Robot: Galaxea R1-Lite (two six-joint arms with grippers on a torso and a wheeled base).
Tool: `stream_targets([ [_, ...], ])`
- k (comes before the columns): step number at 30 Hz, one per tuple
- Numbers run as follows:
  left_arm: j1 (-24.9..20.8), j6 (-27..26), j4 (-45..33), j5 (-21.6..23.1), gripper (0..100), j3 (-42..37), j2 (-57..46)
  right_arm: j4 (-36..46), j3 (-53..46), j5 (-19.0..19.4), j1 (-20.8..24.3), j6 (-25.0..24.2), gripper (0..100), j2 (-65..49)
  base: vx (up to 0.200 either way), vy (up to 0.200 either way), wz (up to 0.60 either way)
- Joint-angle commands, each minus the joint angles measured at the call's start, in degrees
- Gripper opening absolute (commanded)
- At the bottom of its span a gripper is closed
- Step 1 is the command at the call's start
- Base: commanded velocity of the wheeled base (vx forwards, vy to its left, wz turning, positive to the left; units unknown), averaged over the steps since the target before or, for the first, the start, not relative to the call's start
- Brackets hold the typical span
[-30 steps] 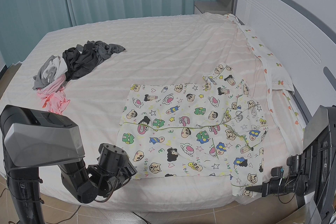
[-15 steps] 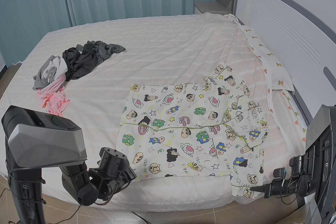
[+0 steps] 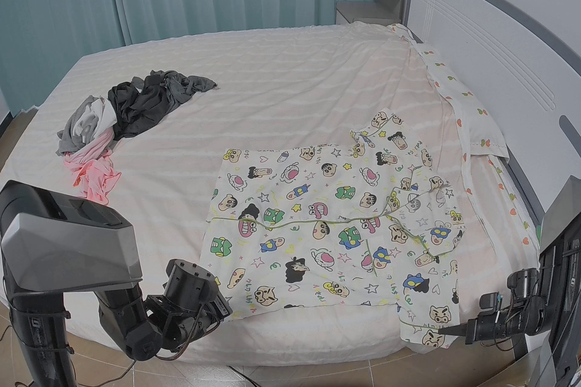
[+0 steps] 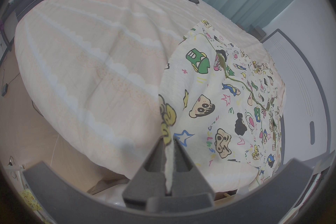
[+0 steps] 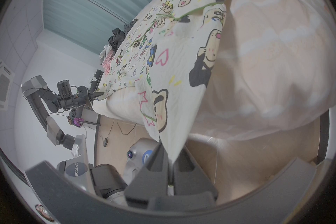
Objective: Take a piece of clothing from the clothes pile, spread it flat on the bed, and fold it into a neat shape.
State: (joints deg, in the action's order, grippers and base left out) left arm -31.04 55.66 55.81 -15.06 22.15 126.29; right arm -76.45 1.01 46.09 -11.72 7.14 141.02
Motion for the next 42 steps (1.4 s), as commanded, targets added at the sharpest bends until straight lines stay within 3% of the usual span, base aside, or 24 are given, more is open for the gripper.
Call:
stream_targets([
  [1,-0.95,-0.03,0.00,0.03,0,-1.58,-0.79,2.36,-1.01,0.49,-0.24,1.56,0,-4.35,0.000,0.000,0.00],
  [15,-1.66,-0.03,0.00,0.29,0,-5.71,-3.69,9.21,-1.01,0.58,-1.29,3.32,0,-8.92,0.000,0.000,0.00],
  [24,-3.50,-0.03,0.00,0.55,0,-7.82,-5.01,23.01,-1.01,0.31,-1.29,7.09,0,-16.48,0.000,0.000,0.00],
  [36,-5.61,0.06,0.09,0.55,0,-11.34,-8.26,31.80,-1.01,0.31,-3.67,9.64,0,-21.58,0.000,0.000,0.00],
  [40,-5.53,0.06,0.09,0.55,0,-10.90,-10.37,31.71,-1.01,1.46,-3.23,9.47,0,-23.69,0.000,0.000,0.00],
  [42,-5.53,0.06,0.09,0.64,0,-10.46,-12.48,30.66,-1.01,4.01,-3.23,9.03,0,-25.80,0.000,0.000,0.00],
])
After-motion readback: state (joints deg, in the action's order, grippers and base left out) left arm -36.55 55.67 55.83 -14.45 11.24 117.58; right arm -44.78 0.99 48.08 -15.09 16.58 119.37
